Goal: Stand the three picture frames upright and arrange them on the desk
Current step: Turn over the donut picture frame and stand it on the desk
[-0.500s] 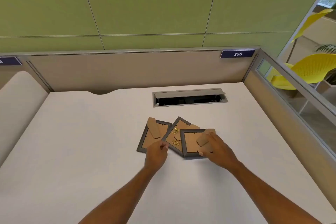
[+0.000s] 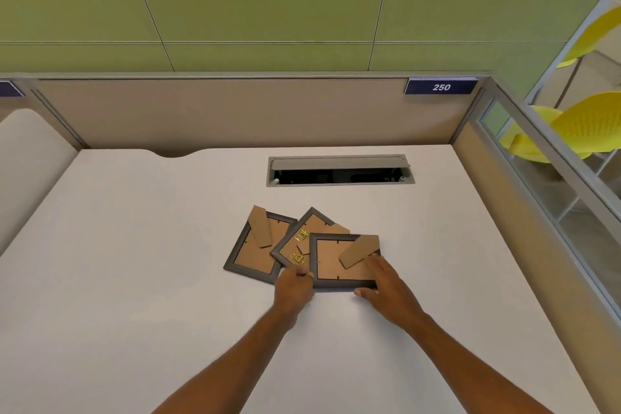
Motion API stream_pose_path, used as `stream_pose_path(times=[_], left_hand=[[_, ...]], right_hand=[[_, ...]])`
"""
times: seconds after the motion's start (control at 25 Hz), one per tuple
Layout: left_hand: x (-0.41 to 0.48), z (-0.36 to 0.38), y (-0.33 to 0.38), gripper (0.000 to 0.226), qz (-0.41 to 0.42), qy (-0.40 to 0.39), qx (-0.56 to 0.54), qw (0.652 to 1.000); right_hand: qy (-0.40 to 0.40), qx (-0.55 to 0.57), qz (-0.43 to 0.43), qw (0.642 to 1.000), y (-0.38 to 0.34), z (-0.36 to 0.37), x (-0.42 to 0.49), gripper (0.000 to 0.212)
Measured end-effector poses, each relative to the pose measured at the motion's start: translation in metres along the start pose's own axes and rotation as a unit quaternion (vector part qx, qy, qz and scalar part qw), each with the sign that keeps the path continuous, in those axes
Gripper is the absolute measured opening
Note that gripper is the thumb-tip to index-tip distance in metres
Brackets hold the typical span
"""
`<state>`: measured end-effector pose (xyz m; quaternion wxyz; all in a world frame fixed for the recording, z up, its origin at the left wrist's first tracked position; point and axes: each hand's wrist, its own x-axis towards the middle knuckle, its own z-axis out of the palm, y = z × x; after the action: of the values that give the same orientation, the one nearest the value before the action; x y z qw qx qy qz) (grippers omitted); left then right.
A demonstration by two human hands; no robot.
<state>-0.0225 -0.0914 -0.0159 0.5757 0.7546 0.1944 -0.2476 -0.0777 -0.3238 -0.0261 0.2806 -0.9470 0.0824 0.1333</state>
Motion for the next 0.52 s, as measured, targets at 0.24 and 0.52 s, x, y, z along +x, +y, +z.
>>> stream_pose_path(times=[0.24,0.52], left_hand=[[-0.003,0.022,-0.002,0.015,-0.022,0.059,-0.008,0.998],[-0.008,0.035,0.011,0.025,-0.044,0.132,-0.068,0.988]], right_hand=[[0.032,-0.002,-0.020,0.999,0.012,0.015,0.001,0.082],[0.022,0.034,-0.010,0.999,0.023,0.027,0.002,0.099]])
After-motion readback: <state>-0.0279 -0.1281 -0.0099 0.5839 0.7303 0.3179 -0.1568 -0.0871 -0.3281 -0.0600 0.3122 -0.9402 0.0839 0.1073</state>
